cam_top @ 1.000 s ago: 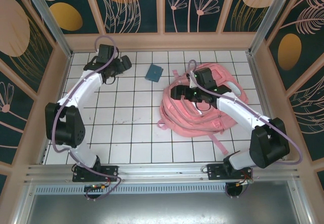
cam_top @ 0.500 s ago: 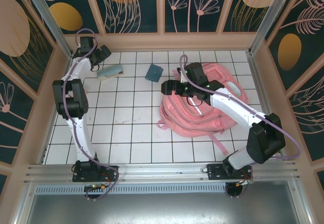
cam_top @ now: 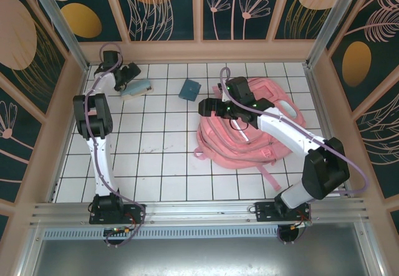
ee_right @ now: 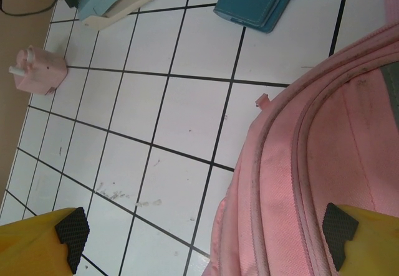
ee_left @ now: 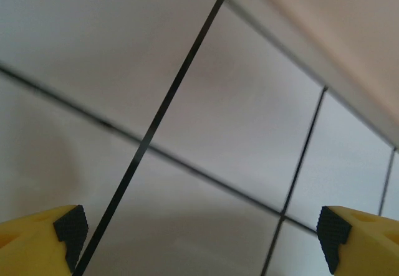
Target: Pack the student bag
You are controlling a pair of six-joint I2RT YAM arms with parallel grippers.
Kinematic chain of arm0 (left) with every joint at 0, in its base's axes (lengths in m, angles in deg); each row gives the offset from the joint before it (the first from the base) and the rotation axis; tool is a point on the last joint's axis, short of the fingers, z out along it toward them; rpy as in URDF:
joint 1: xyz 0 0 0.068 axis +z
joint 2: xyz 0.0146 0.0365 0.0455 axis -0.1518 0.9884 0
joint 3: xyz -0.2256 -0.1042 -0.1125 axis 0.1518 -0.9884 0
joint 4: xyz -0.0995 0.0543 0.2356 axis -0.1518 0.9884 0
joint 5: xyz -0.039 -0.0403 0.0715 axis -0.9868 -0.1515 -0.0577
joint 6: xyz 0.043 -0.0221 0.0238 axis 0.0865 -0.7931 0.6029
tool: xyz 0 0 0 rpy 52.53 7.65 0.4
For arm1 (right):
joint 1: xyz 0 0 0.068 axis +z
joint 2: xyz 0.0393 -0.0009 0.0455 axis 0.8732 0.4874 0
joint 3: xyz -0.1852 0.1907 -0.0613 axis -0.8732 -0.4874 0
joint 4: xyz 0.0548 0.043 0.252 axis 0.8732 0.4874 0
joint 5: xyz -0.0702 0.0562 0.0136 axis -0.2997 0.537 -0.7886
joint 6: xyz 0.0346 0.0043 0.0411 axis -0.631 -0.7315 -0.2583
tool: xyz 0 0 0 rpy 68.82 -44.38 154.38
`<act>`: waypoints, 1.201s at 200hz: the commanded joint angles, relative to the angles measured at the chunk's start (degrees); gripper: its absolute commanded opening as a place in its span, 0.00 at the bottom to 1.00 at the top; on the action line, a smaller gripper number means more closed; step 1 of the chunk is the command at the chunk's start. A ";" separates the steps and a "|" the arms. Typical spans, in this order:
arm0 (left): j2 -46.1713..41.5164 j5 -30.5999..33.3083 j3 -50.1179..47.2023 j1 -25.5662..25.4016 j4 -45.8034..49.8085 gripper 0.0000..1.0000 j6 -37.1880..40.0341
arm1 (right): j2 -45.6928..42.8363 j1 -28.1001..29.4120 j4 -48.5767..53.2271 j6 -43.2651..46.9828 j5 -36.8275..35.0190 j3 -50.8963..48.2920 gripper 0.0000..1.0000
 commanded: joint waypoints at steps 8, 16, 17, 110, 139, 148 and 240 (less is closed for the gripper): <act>-10.20 -4.45 -13.36 0.01 -4.75 0.96 -3.28 | 0.76 0.47 -0.87 0.10 0.41 1.13 0.99; -12.93 -5.03 -17.65 -0.01 -7.15 0.96 -4.55 | 0.93 0.40 -1.31 0.15 0.63 0.99 0.99; -13.23 -5.12 -18.18 -0.01 -7.30 0.96 -4.79 | 0.89 0.44 -1.39 0.17 0.68 0.94 0.99; -36.05 -4.73 -48.24 -1.67 -16.87 0.95 -9.36 | 0.53 0.57 -4.55 0.45 3.64 -1.65 0.99; -36.50 1.25 -43.58 -2.23 -10.52 0.90 -1.17 | -0.26 0.71 -4.63 0.21 3.11 -2.33 0.99; -36.01 3.41 -41.39 -2.79 -8.75 0.87 1.92 | -0.67 0.78 -4.85 -0.06 2.95 -2.65 0.99; -20.79 13.18 -21.07 -6.86 -0.01 0.74 21.90 | -2.39 1.26 -2.46 -0.27 0.99 -2.63 0.99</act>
